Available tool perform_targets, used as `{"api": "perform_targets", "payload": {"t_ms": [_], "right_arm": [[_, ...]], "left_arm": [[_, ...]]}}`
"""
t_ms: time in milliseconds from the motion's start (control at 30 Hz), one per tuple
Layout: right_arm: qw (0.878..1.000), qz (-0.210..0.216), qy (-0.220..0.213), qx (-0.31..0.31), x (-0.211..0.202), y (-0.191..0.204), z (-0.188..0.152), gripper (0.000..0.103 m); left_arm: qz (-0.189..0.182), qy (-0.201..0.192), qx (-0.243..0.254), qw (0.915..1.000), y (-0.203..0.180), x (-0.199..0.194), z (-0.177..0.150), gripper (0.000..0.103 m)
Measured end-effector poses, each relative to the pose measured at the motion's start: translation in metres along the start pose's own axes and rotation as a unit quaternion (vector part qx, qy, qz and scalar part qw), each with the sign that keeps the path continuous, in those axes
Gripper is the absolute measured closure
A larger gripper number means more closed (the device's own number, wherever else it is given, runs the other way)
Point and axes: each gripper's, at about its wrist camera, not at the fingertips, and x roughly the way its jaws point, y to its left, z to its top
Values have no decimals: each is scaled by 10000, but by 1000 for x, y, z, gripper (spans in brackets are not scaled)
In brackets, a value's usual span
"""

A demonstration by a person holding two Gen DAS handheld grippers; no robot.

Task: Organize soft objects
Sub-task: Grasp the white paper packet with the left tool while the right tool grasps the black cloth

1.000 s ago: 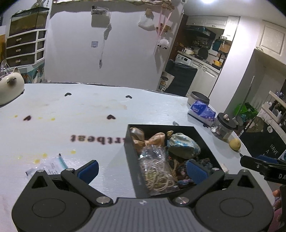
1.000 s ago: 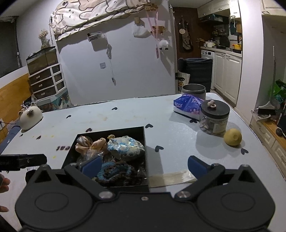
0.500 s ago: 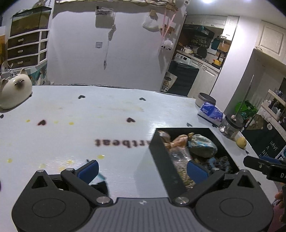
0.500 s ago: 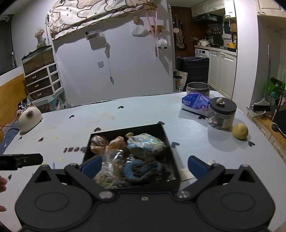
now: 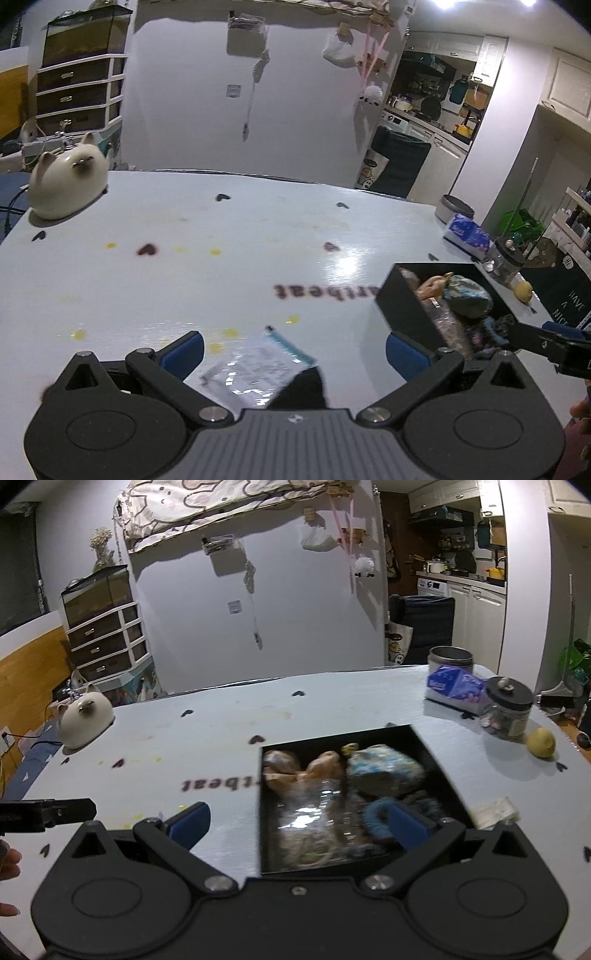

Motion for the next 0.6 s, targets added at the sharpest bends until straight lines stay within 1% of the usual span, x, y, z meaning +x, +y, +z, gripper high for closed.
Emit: {"api": "perform_targets", "payload": {"t_ms": [167, 267, 367, 467, 600], "right_arm": [[9998, 183, 31, -33, 8, 34, -8, 0], [9994, 328, 140, -49, 17, 53, -12, 0], [9981, 499, 349, -81, 30, 74, -16, 0], [9950, 764, 620, -185, 46, 92, -18, 0], [9879, 1024, 1155, -152, 75, 114, -25, 1]], "left_arm": [[80, 46, 28, 10000, 30, -5, -2, 0], [134, 80, 32, 9999, 47, -8, -3, 0], [197, 125, 17, 9997, 63, -10, -4, 0], [253, 171, 22, 9995, 76, -10, -4, 0], [213, 281, 26, 9994, 89, -7, -4, 0]]}}
